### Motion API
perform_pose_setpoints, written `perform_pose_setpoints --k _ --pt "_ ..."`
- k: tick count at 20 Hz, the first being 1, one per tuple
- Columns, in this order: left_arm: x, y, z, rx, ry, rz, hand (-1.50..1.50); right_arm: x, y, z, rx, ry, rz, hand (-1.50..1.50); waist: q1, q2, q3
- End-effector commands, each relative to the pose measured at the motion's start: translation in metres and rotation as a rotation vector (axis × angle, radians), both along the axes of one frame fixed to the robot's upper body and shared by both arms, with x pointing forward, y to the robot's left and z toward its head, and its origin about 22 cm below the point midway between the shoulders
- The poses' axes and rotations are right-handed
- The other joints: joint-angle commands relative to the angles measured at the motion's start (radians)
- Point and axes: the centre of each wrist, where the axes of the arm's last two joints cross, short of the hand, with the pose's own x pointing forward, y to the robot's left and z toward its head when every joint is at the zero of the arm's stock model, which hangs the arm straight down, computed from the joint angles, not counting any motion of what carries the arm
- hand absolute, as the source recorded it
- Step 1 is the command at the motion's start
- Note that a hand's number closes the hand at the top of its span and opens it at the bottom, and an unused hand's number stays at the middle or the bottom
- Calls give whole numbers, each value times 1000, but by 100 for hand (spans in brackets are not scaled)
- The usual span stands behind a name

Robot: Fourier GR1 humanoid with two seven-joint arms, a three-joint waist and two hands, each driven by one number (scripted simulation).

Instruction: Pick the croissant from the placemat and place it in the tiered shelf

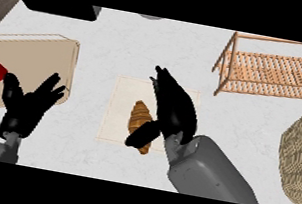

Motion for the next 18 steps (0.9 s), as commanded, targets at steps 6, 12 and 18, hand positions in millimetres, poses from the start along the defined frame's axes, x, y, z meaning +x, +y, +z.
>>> perform_pose_setpoints --k 6,12,18 --pt "-6 -1 -3 23 3 11 0 -16 31 -25 -146 99 -35 -150 2 2 -3" --pt "-13 -2 3 -14 18 8 0 -19 38 -39 -202 87 -90 -150 7 2 -3" --pt "-9 0 -9 -9 32 -9 0 -23 43 -39 -203 81 -92 -150 3 2 -3"
